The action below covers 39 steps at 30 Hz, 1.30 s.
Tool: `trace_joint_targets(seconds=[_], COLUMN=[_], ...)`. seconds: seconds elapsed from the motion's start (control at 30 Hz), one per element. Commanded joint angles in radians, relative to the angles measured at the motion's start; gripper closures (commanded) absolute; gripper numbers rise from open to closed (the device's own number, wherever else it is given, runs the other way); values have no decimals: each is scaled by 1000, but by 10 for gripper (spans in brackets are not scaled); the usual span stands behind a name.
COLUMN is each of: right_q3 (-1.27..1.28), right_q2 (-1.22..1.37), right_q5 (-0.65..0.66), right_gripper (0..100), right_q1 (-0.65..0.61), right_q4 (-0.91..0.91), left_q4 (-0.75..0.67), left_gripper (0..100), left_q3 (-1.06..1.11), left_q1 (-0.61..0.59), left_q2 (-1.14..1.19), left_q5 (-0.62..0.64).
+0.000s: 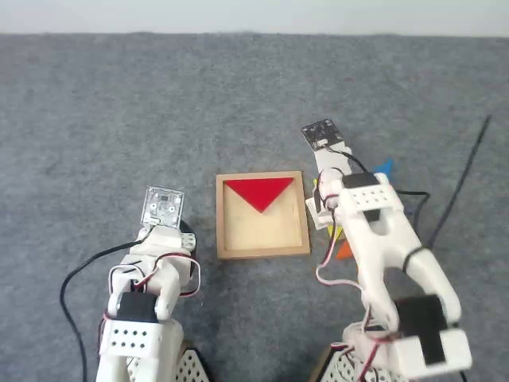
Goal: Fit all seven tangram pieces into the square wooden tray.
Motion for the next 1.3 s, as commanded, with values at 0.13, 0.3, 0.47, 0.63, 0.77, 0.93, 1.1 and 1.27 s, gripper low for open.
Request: trace_joint_targets(seconds=[0.13,0.3,0.47,0.63,0.77,0.93,1.1,1.27], right_q3=[2,-104,-219,-275,-276,-278,-279,-296], right_q2=[-77,84,271,343,346,352,352,367], right_q5=[11,41,55,58,55,15,12,12], right_gripper=[731,651,668,670,671,675,765,772], right_q1=[-1,1,2,13,13,19,15,15], right_q4=[-21,5,21,22,88,111,111,119], left_q4=[2,2,2,2,2,2,2,2], left_gripper=[986,986,986,986,986,986,986,986], left_q3=[-8,-8,-8,-8,-8,-8,-8,-8], left_q1=[-5,-5,-5,-5,-5,-5,-5,-5], left_q2=[-12,-12,-12,-12,-12,-12,-12,-12], left_q5=[5,5,5,5,5,5,5,5])
